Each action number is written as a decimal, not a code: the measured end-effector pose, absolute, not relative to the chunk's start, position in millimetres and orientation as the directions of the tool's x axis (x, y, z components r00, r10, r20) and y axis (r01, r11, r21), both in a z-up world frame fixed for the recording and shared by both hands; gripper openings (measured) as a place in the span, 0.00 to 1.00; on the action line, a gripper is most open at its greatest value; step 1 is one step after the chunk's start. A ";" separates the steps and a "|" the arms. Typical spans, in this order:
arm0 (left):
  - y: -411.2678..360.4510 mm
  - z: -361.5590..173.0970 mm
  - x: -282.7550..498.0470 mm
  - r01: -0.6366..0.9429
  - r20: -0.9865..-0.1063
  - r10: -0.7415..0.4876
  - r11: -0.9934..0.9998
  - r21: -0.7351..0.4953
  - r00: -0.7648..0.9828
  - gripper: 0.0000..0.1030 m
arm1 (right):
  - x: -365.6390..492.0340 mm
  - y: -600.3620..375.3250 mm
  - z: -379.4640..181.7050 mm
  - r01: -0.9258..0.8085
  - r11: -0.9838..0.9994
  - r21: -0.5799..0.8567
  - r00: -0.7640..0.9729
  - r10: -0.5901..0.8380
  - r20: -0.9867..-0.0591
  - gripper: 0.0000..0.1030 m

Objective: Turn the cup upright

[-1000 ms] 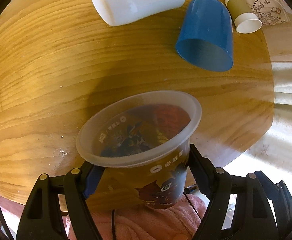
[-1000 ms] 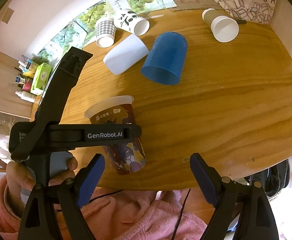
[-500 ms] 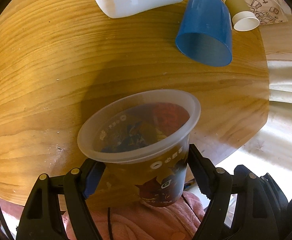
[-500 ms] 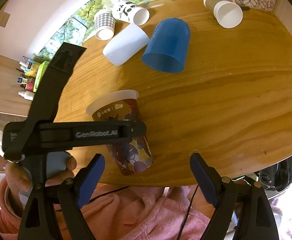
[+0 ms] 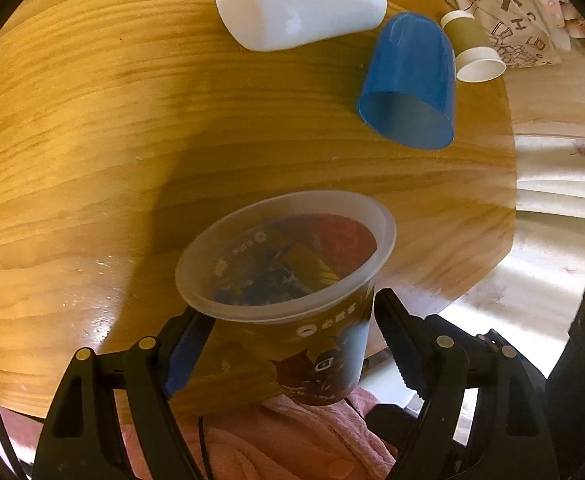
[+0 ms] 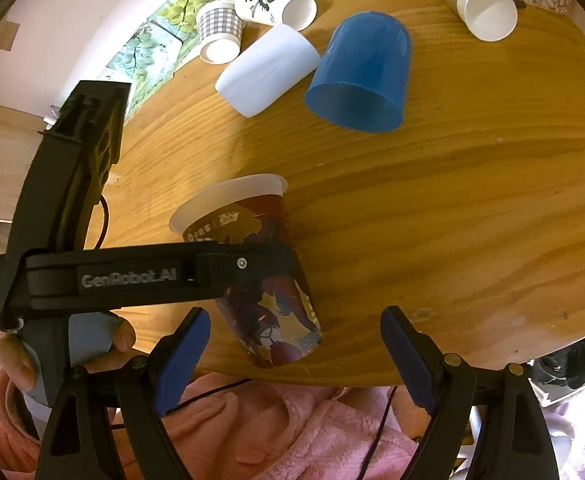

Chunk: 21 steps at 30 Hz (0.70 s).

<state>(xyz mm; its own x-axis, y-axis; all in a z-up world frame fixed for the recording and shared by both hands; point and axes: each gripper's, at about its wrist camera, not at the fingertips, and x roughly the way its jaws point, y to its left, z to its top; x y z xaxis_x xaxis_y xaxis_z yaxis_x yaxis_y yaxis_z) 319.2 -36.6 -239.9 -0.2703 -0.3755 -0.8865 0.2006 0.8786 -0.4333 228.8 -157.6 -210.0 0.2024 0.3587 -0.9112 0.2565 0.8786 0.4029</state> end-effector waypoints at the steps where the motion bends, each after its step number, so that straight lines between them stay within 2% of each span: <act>1: -34.7 -238.5 319.9 0.199 -0.884 -0.383 0.876 -0.439 -0.267 0.81 | 230.3 -155.3 -210.4 0.256 0.876 0.409 0.199 0.366 -0.909 0.85; 16: 21.5 -222.7 329.3 0.141 -0.833 -0.512 0.827 -0.544 -0.210 0.81 | 252.5 -133.7 -235.0 0.287 0.841 0.459 0.128 0.441 -0.888 0.85; 21: 39.6 -218.2 331.3 0.121 -0.835 -0.521 0.831 -0.544 -0.178 0.81 | 257.8 -127.6 -245.5 0.312 0.821 0.478 0.099 0.473 -0.876 0.85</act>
